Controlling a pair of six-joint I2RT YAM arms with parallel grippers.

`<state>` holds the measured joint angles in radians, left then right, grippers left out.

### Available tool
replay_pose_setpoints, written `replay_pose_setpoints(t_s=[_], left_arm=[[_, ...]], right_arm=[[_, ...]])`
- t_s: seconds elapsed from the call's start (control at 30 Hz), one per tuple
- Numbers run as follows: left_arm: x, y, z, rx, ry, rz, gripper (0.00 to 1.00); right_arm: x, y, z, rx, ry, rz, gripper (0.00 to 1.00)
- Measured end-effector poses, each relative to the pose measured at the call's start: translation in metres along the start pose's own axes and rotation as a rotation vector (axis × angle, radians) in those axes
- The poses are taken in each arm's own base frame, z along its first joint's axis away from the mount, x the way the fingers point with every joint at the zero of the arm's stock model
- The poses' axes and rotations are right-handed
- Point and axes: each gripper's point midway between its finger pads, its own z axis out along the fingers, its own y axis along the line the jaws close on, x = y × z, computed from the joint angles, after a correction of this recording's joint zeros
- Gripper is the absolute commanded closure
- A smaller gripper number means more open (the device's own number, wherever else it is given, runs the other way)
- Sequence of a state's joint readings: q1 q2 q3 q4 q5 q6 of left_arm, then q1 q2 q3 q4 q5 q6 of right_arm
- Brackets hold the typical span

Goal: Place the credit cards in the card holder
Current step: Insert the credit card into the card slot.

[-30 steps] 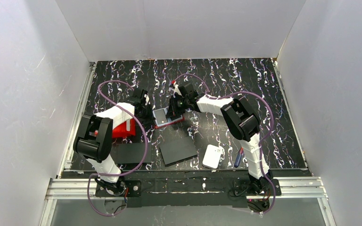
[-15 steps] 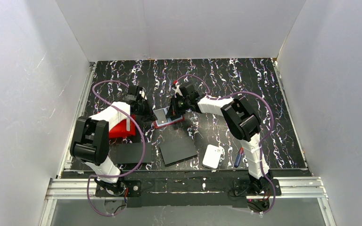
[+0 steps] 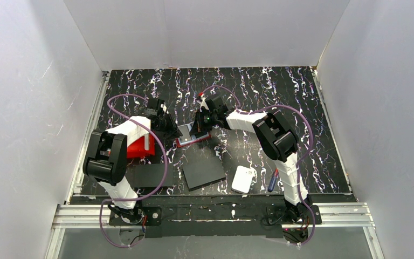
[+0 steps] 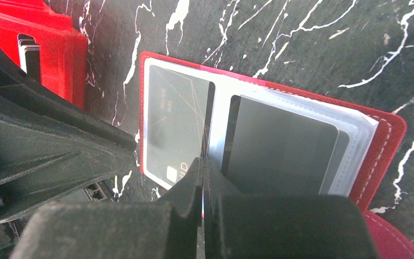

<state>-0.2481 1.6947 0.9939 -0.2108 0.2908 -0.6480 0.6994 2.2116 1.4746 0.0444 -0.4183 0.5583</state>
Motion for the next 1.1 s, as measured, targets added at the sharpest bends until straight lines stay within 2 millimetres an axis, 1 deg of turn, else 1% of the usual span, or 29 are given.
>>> replay_pose_setpoints(t_s=[0.27,0.47,0.6,1.1], left_arm=[[0.003,0.005,0.002,-0.019,0.001,-0.014,0.74],[0.006,0.008,0.004,-0.022,0.008,-0.024,0.74],[0.007,0.010,0.010,-0.022,0.016,-0.029,0.74],[0.008,0.000,0.014,0.049,0.019,-0.033,0.74]], right_arm=[[0.000,0.000,0.000,0.000,0.000,0.000,0.99],[0.000,0.000,0.000,-0.001,0.000,0.000,0.99],[0.000,0.000,0.000,-0.001,0.001,0.000,0.99],[0.000,0.001,0.000,-0.007,0.003,0.000,0.99]])
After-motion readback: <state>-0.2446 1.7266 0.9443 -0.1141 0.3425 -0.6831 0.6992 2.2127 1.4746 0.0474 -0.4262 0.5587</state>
